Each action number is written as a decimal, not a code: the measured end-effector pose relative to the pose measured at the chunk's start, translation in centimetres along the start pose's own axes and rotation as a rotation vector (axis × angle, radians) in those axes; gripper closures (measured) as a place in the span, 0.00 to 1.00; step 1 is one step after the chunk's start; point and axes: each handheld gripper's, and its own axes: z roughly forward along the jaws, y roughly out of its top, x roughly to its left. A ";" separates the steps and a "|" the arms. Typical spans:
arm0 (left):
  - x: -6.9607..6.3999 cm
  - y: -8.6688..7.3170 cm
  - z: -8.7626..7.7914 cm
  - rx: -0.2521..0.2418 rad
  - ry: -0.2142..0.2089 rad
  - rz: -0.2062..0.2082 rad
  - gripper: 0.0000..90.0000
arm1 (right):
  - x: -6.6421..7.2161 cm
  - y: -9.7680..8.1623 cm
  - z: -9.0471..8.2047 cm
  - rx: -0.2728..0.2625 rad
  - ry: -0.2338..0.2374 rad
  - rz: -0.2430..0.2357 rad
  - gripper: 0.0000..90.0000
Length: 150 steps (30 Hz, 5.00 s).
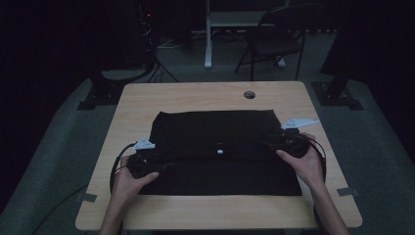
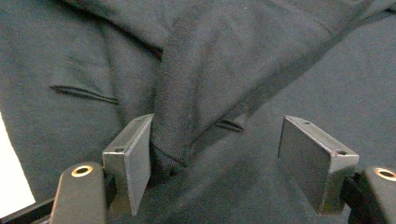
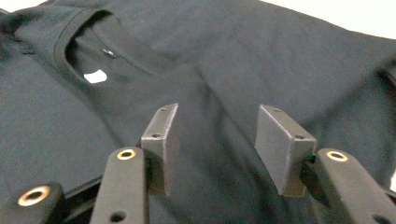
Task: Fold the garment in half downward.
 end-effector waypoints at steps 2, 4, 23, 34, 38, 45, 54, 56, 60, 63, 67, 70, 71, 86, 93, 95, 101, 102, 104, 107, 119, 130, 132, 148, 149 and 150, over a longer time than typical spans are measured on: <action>-0.3 0.0 0.0 -0.004 0.025 0.014 0.32 | 0.3 0.9 1.0 0.013 0.002 -0.005 0.58; -0.5 -0.1 0.0 0.000 0.048 0.024 0.28 | 0.5 1.7 2.0 0.027 0.005 0.005 0.60; -0.2 -1.0 -0.1 -0.010 0.088 0.019 0.26 | 2.2 5.3 8.6 0.158 -0.036 0.011 0.73; -0.9 -0.1 -0.5 -0.030 0.087 0.033 0.26 | 2.6 5.3 9.0 0.235 -0.104 -0.028 0.97; -1.2 0.8 -0.7 -0.052 0.082 0.036 0.26 | 2.7 5.3 8.8 0.223 -0.103 -0.026 0.97; -1.9 2.7 -0.3 -0.070 0.061 0.050 0.26 | 2.7 5.0 8.7 0.203 -0.098 -0.026 0.97; -2.3 5.6 1.4 -0.090 0.025 0.023 0.26 | 3.0 4.8 8.6 0.200 -0.100 -0.039 0.97; -2.4 6.2 1.9 -0.090 0.026 0.022 0.26 | 3.0 4.8 8.7 0.202 -0.103 -0.045 0.97; -2.5 7.3 3.0 -0.089 0.015 0.014 0.26 | 3.2 4.7 8.7 0.205 -0.103 -0.054 0.97; -2.6 7.9 3.5 -0.081 0.002 0.010 0.26 | 3.2 4.7 8.7 0.205 -0.101 -0.052 0.97; -2.5 9.5 5.0 -0.068 0.001 -0.005 0.26 | 3.2 4.8 8.6 0.202 -0.101 -0.058 0.97; -2.5 10.3 6.1 -0.049 0.002 -0.007 0.26 | 3.2 4.8 8.6 0.194 -0.103 -0.065 0.97; -2.5 10.3 6.1 -0.049 0.002 -0.007 0.26 | 3.2 4.8 8.6 0.194 -0.103 -0.065 0.97; -1.3 11.8 9.2 0.053 0.093 -0.088 0.40 | 3.3 4.7 8.5 0.194 -0.094 -0.063 0.96; -1.7 11.9 9.8 0.084 0.101 -0.085 0.54 | 3.3 4.6 8.7 0.196 -0.092 -0.065 0.96; -2.3 12.0 9.7 0.093 0.082 -0.073 0.63 | 3.3 4.7 8.6 0.190 -0.091 -0.062 0.96; -2.9 12.1 9.5 0.138 0.068 -0.035 0.88 | 3.3 4.6 8.3 0.182 -0.093 -0.062 0.96; -2.9 12.0 9.5 0.143 0.063 -0.038 0.94 | 3.3 4.6 8.2 0.180 -0.092 -0.061 0.95; -2.7 11.9 9.4 0.142 0.044 -0.033 0.97 | 3.3 4.6 8.2 0.178 -0.092 -0.064 0.96; -2.7 11.8 9.1 0.128 0.023 -0.037 0.97 | 3.3 4.6 8.1 0.176 -0.090 -0.063 0.96; -4.0 10.1 5.0 0.021 -0.049 -0.014 0.97 | 4.1 3.9 4.7 0.092 -0.014 -0.042 0.97; -6.6 7.4 0.9 -0.065 -0.127 0.029 0.97 | 6.5 1.7 0.6 0.009 0.066 -0.063 0.97; -7.1 6.8 0.1 -0.077 -0.142 0.035 0.97 | 7.1 1.3 0.0 0.002 0.078 -0.082 0.97; -8.4 1.4 0.2 0.020 -0.201 0.027 0.97 | 9.4 -3.6 -1.0 0.083 0.164 -0.141 0.97; -8.4 1.1 0.5 0.030 -0.203 0.023 0.97 | 9.4 -3.9 -0.7 0.099 0.166 -0.142 0.97; -8.4 0.8 0.8 0.036 -0.211 0.014 0.97 | 9.4 -4.3 -0.4 0.111 0.171 -0.138 0.97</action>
